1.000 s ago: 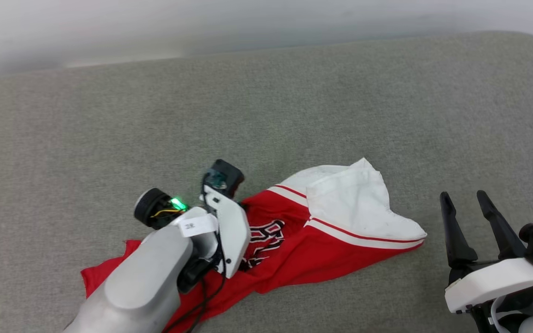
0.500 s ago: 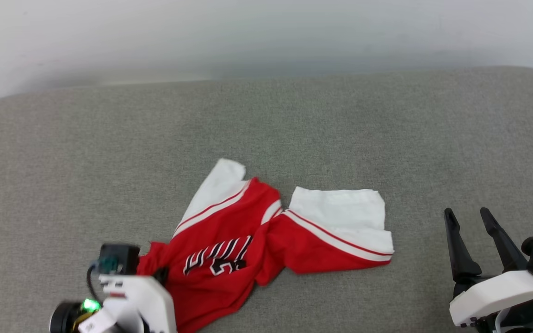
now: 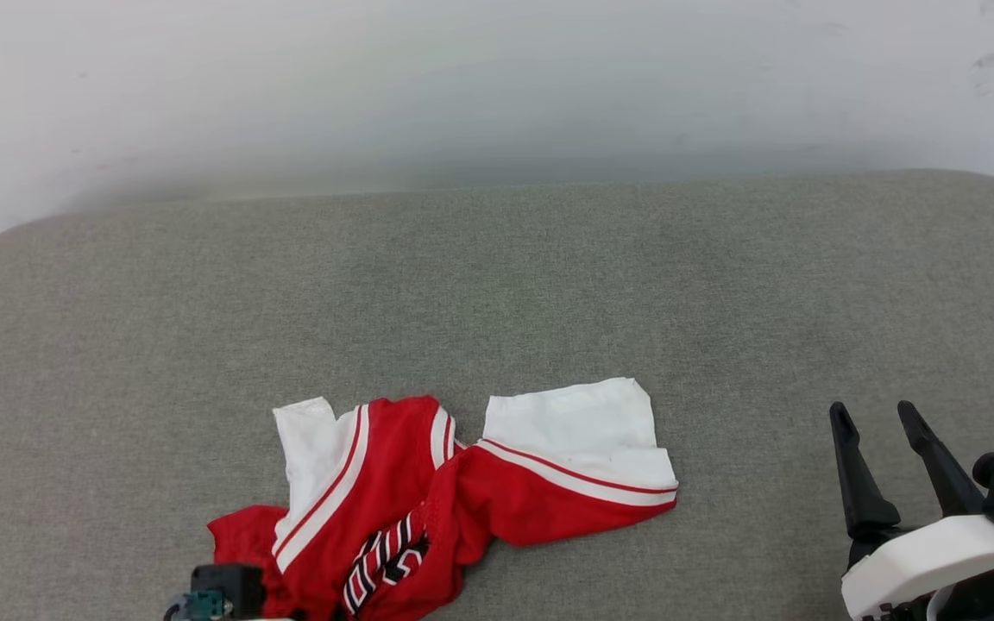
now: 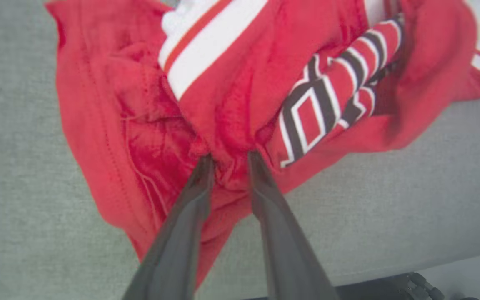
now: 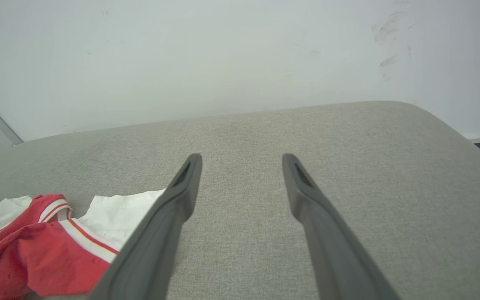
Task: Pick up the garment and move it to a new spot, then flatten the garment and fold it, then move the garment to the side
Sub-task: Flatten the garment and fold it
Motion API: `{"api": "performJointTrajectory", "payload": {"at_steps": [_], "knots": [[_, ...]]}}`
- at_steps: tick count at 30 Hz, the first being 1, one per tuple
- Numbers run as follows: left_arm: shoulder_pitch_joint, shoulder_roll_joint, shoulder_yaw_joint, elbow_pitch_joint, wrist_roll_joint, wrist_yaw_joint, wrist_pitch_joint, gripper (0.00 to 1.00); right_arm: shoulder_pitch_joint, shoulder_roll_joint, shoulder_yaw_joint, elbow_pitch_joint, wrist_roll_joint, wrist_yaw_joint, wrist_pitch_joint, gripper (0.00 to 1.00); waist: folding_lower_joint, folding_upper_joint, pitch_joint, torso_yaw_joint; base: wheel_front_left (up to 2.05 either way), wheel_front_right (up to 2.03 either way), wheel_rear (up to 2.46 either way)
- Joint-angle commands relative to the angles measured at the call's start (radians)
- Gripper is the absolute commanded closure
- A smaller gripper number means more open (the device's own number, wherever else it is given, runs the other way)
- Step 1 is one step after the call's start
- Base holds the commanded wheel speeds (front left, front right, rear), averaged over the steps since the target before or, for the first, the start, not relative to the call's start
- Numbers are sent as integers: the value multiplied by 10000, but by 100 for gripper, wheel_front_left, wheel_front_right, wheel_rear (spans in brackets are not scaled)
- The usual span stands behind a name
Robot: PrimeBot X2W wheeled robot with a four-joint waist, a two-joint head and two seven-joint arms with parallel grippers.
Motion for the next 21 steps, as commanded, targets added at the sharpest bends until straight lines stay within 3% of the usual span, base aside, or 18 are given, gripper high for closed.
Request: {"api": "performJointTrajectory", "payload": {"at_steps": [1,11,16,21], "knots": [[-296,-40,15,-79,196,-74,-240,0,69,20,-25,-54,-30,1,33,0,0,0,-45,-8,0,0,0],[-1471,-7,348,-3,1541,-234,-2528,0,93,19,-269,111,215,1,259,0,0,0,-276,-64,0,0,0],[-1672,-173,657,97,1797,-194,-3698,0,32,19,-341,317,335,1,518,0,0,0,-284,-91,0,0,0],[-1560,-284,846,-12,1893,17,-4227,0,-91,19,-177,671,525,1,1141,0,0,0,-231,-39,0,0,0]]}}
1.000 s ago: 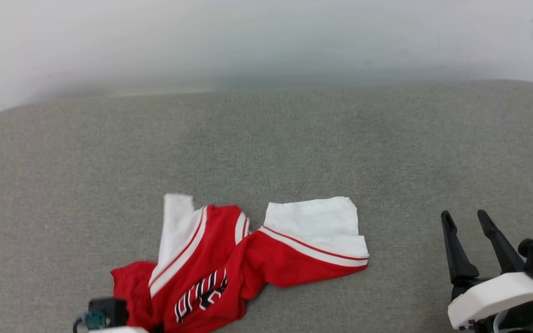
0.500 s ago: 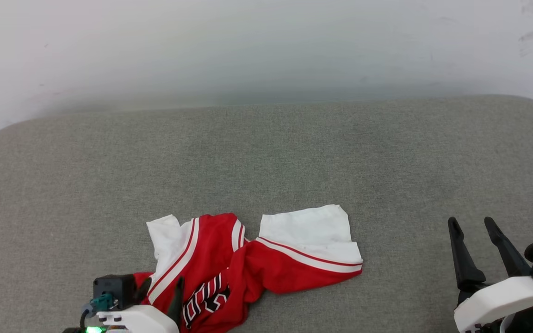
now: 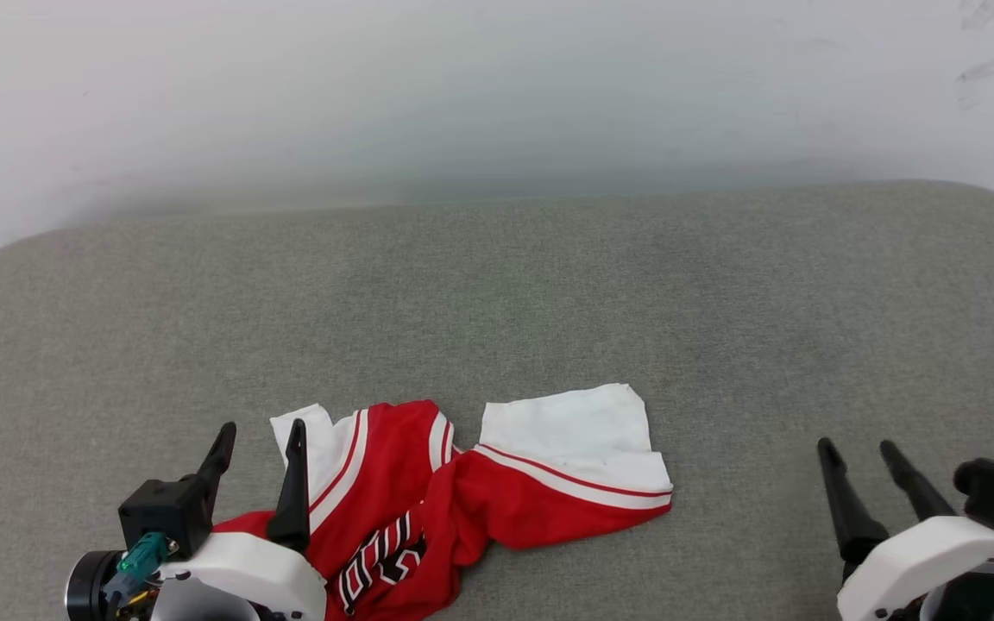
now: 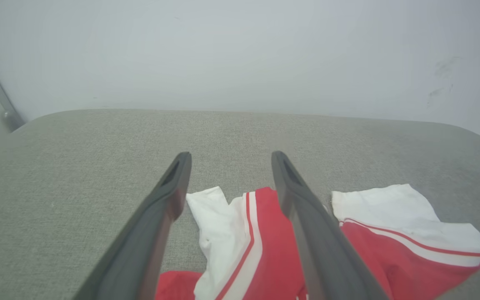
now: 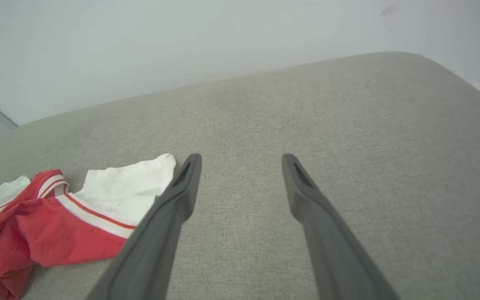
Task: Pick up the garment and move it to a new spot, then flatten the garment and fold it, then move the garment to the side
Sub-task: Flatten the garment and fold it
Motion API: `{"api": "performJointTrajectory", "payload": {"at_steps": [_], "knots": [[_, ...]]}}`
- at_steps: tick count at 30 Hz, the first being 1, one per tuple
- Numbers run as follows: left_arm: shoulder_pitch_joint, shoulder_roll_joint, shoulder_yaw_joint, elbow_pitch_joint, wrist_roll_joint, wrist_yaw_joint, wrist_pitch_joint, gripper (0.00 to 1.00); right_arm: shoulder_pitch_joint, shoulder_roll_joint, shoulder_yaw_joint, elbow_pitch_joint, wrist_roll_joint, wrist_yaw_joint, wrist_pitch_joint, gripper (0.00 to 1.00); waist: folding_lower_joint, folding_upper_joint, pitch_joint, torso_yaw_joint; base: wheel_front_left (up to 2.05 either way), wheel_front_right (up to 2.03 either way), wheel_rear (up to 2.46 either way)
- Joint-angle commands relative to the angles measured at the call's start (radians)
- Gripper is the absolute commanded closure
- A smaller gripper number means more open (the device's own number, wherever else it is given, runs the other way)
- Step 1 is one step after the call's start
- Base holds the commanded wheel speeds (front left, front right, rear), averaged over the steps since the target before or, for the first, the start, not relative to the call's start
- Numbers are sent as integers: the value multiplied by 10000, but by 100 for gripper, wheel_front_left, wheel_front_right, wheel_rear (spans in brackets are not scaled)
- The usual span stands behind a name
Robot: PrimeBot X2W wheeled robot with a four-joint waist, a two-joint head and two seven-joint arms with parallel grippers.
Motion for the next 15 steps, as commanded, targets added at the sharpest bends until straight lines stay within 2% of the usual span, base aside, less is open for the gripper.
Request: {"api": "performJointTrajectory", "payload": {"at_steps": [1,6,8,15], "knots": [[31,-38,77,-116,81,84,-138,0,-179,18,135,211,62,-1,372,0,0,0,70,60,0,0,0],[-192,-105,37,-521,222,186,-252,0,-884,-214,480,1167,644,-1,1899,0,0,0,372,420,0,0,0],[-241,-101,22,-568,247,184,-257,0,-1069,-275,556,1373,732,-1,2162,0,0,0,449,504,0,0,0],[-625,-271,-26,-760,369,141,-409,0,-2981,-907,1367,2854,1219,-1,3897,0,0,0,1151,1216,0,0,0]]}}
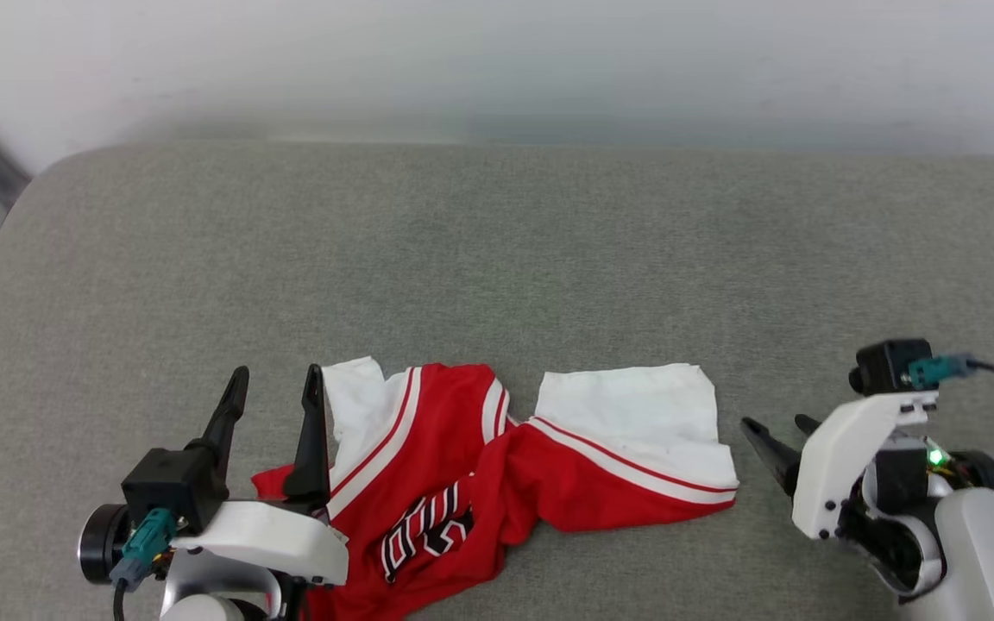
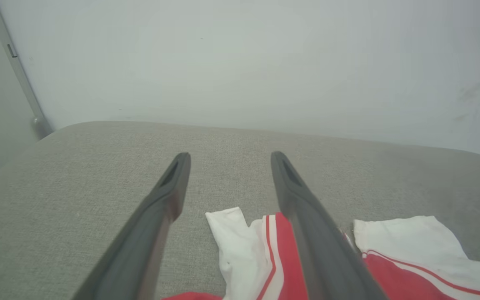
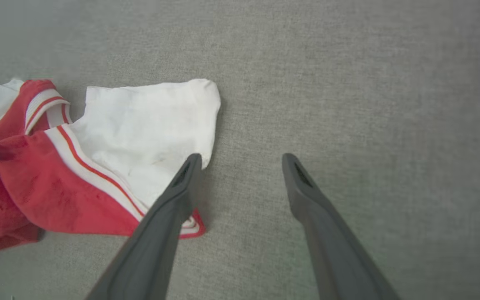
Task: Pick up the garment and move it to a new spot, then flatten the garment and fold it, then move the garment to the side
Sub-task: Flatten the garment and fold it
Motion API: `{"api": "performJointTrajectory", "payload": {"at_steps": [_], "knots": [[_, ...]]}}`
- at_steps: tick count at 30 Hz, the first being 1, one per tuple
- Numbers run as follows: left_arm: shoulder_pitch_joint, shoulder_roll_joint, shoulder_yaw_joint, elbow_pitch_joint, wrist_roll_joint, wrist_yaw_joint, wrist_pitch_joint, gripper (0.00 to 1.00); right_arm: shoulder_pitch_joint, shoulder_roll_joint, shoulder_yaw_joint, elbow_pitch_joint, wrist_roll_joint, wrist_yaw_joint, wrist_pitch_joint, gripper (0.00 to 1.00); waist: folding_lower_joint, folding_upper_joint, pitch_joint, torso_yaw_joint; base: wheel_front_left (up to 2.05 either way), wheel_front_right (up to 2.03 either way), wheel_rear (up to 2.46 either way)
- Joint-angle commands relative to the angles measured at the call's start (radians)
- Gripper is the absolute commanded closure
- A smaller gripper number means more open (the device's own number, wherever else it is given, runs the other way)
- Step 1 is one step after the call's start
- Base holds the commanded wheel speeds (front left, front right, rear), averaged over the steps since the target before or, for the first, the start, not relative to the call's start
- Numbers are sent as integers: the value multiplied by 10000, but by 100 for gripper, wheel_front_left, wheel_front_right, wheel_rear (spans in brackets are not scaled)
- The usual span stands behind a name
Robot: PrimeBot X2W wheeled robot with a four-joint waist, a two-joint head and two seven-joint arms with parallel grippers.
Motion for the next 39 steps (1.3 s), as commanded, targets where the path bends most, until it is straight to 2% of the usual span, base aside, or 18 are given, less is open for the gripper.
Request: {"api": "performJointTrajectory", "payload": {"at_steps": [1,9,16,17,18,19,23,29,34,39], "knots": [[-167,-57,-3,-6,42,-35,-68,0,-318,-113,106,144,104,1,136,0,0,0,339,344,0,0,0],[-574,-366,-100,327,13,-295,-279,0,-2239,-942,1473,1597,280,1,1089,0,0,0,877,911,0,0,0],[-679,-523,-57,677,-51,-452,-401,0,-2718,-1002,2429,2950,713,1,1875,0,0,0,1047,1020,0,0,0],[-666,-533,-38,705,-62,-457,-415,0,-2712,-976,2514,3061,817,1,1943,15,0,0,1043,1006,0,0,0],[-658,-539,-13,733,-70,-459,-424,0,-2709,-1002,2621,3128,889,1,2004,82,0,0,1037,984,0,0,0],[-648,-544,10,760,-72,-458,-424,0,-2715,-1039,2688,3149,975,1,1984,100,0,0,1031,957,0,0,0],[-549,-528,64,851,-97,-451,-445,0,-2933,-1245,2785,2667,1149,1,1377,100,0,0,892,752,0,0,0],[-374,-439,121,902,-126,-381,-454,0,-2420,-1724,2228,1123,1108,-1,411,100,0,0,569,381,0,0,0],[-116,-359,184,836,-183,-219,-370,0,-1008,-1932,986,-317,813,-1,100,100,0,0,253,12,0,0,0],[158,-273,245,806,-296,-109,-250,0,956,-1449,-841,-1110,712,-1,270,100,0,0,-32,-206,0,0,0]]}}
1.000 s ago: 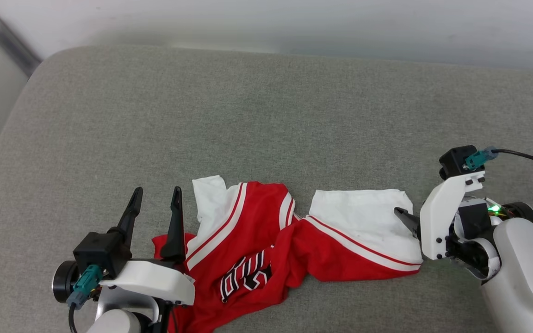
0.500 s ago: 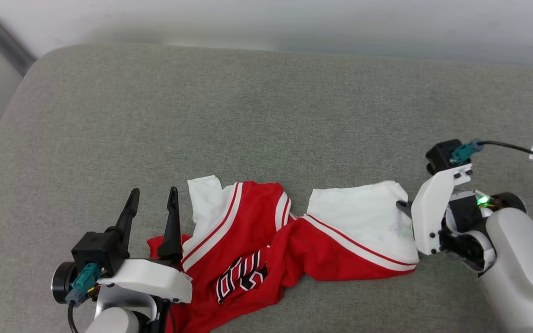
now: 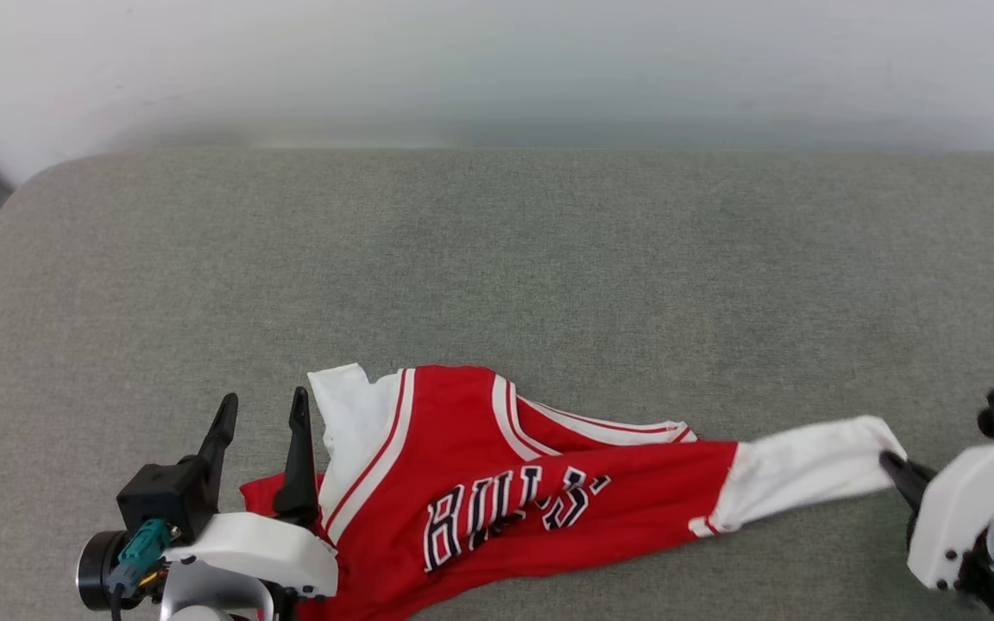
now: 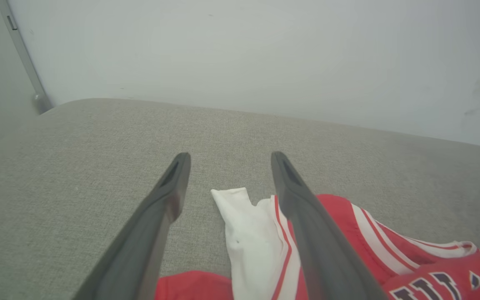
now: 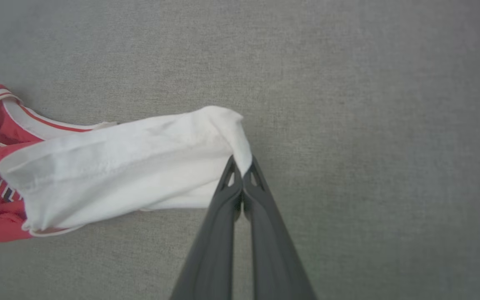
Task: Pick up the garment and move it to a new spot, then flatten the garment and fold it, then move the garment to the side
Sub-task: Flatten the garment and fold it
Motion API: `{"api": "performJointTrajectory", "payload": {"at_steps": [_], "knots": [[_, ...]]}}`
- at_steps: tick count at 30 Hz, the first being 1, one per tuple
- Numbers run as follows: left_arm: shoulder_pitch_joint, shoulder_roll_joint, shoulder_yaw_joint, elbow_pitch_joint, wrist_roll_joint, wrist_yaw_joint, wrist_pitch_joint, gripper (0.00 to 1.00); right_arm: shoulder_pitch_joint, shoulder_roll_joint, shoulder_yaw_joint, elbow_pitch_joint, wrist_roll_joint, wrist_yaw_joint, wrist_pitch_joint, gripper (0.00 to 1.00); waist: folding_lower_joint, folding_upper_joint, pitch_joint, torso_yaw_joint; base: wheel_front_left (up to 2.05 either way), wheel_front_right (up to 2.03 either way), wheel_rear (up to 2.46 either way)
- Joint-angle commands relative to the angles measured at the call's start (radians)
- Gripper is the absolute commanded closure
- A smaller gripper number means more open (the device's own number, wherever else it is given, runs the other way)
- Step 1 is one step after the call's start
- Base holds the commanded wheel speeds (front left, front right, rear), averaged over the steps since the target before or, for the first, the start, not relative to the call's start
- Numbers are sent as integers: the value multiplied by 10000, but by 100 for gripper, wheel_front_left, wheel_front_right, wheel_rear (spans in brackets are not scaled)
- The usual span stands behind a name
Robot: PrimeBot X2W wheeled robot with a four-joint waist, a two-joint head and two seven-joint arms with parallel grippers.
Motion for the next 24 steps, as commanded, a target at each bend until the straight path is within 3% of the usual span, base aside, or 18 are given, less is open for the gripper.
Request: {"api": "performJointTrajectory", "payload": {"at_steps": [1,5,9,10,11,12,24], "knots": [[123,47,41,-29,-53,51,31,0,434,208,-400,-84,-93,-3,12,100,0,-1,-128,-114,0,0,0],[282,119,77,-43,-148,147,173,0,1224,729,-1484,271,-245,-4,-121,100,0,-1,-240,-197,0,0,0],[435,216,106,19,-220,210,321,0,1370,1080,-1789,986,-278,-4,-596,100,0,-1,-359,-232,0,0,0],[453,239,109,17,-232,213,345,0,1365,1073,-1771,1139,-330,-3,-761,76,0,-1,-388,-231,0,0,0],[481,252,112,18,-253,213,355,0,1377,1063,-1754,1246,-377,-3,-945,24,0,-1,-413,-225,0,0,0],[533,265,119,27,-252,228,383,0,1345,1148,-1728,1307,-326,-4,-1214,0,0,-1,-437,-223,0,0,0],[995,458,225,-20,-413,401,483,0,1818,1740,-1832,193,-1543,-3,-4963,0,0,-1,-885,-362,0,0,0]]}}
